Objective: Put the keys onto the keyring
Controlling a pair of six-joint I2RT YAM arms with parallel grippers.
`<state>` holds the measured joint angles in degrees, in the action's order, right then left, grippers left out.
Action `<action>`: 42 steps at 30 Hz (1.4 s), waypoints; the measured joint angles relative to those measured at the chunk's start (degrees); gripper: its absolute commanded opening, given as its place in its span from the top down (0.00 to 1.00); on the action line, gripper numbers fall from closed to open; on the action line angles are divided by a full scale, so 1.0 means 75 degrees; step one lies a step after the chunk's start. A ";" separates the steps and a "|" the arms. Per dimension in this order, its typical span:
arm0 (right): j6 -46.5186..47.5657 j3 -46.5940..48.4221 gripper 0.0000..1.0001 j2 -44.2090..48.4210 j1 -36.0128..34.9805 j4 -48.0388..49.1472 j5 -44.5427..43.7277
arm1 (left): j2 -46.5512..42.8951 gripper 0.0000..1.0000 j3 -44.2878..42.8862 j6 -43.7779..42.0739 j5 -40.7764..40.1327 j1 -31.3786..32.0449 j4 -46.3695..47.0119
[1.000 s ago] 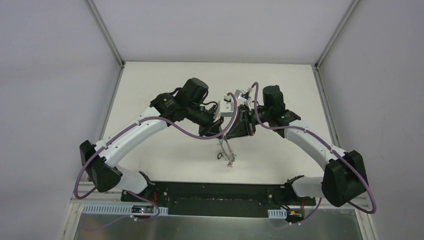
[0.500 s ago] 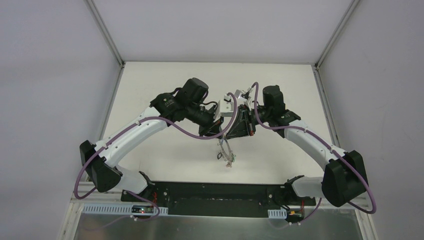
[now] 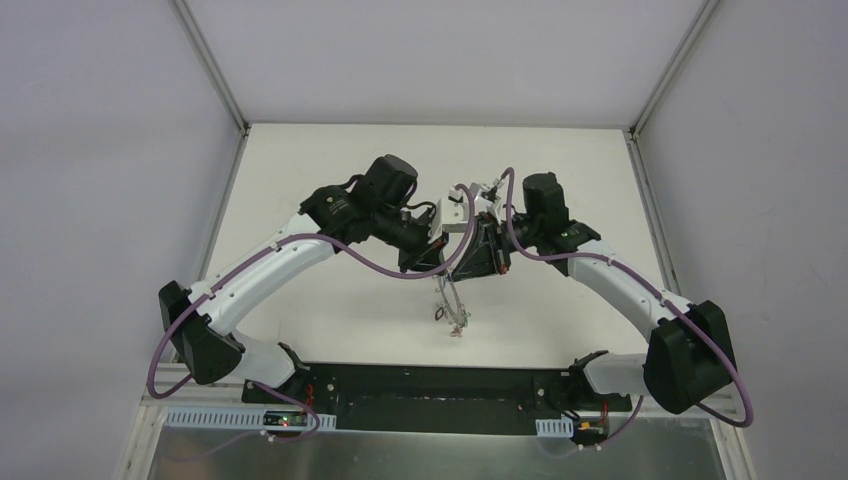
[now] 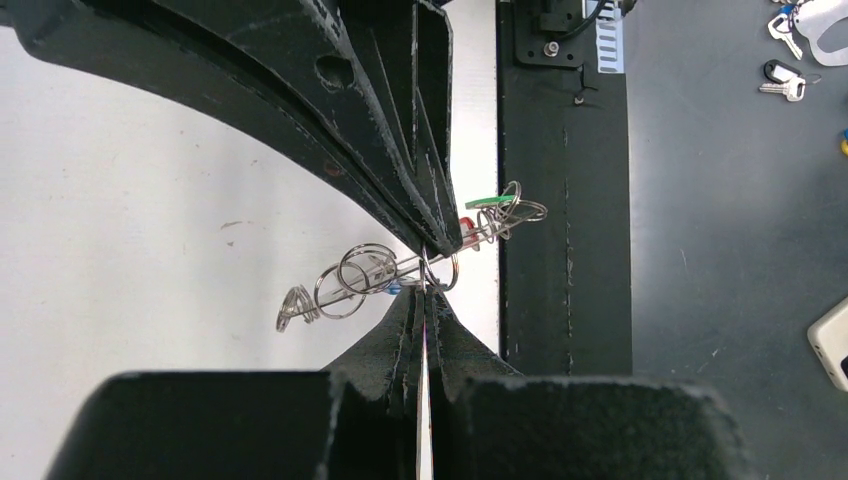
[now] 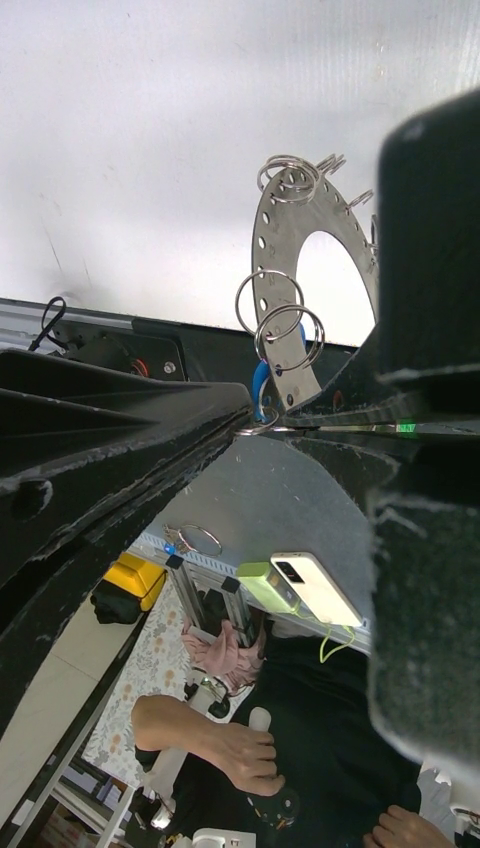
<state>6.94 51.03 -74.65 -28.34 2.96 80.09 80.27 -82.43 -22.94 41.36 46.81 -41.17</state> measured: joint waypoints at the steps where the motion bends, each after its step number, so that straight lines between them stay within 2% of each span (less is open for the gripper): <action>1: 0.0026 0.0000 1.00 0.0000 -0.0009 -0.0038 -0.0003 | 0.0000 1.00 -0.0017 0.0006 -0.0015 0.0012 0.0000; 42: 0.0181 0.0023 1.00 0.0000 0.0070 -0.0361 -0.0026 | 0.0000 1.00 0.0172 -0.0119 0.0213 0.0015 0.0026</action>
<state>8.29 51.20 -74.65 -27.81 0.25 79.90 80.27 -81.14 -23.83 42.96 46.92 -40.97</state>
